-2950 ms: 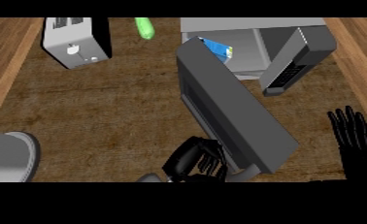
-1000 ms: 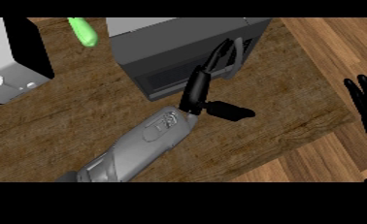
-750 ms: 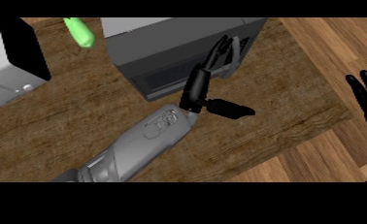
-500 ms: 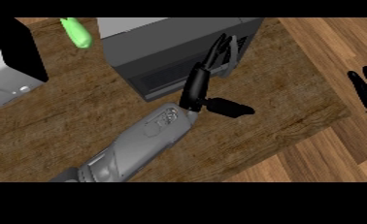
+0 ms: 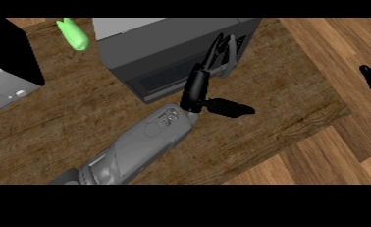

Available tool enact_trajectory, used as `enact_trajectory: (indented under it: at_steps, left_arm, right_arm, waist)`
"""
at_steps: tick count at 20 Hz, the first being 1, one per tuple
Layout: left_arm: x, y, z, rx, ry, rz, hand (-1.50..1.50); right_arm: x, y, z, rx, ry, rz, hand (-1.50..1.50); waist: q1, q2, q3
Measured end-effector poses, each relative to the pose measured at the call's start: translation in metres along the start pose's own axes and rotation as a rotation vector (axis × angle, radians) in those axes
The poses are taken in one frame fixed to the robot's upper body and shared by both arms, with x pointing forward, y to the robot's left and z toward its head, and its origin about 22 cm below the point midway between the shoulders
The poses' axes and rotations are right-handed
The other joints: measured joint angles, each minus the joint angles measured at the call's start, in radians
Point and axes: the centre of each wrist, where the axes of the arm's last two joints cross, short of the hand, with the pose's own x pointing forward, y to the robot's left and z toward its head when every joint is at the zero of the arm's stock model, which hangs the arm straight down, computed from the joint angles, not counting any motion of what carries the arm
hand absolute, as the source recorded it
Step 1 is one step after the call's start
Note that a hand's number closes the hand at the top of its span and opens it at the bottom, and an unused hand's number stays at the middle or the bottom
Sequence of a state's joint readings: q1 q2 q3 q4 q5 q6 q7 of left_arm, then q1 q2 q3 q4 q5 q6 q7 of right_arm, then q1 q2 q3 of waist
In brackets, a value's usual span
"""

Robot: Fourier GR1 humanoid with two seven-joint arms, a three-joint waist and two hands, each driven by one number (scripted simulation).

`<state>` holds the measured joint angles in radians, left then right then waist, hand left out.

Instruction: Pick up the milk, place it into the microwave and close the microwave

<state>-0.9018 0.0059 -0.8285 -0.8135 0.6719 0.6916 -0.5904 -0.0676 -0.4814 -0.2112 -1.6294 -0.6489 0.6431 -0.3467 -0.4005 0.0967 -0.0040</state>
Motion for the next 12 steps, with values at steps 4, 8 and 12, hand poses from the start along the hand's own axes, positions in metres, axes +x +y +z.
enact_trajectory:
  at_steps: [4,8,12]
  left_arm:
    - [-0.0016,0.0004,0.0003,0.004,-0.015,0.001,-1.50]
    - [-0.0031,0.0006,0.0006,0.011,-0.023,0.003,-1.50]
    - [-0.0045,0.0011,0.0009,0.018,-0.031,0.007,-1.50]
  right_arm:
    - [0.0042,-0.0038,-0.0039,0.008,0.000,0.000,-1.50]
    - [0.0078,-0.0075,-0.0066,0.011,0.003,0.000,-1.50]
    - [0.0096,-0.0093,-0.0087,0.018,0.005,-0.008,-1.50]
  waist:
    - [-0.004,0.002,0.000]
    - [-0.007,0.002,0.001]
    - [-0.011,0.003,0.001]
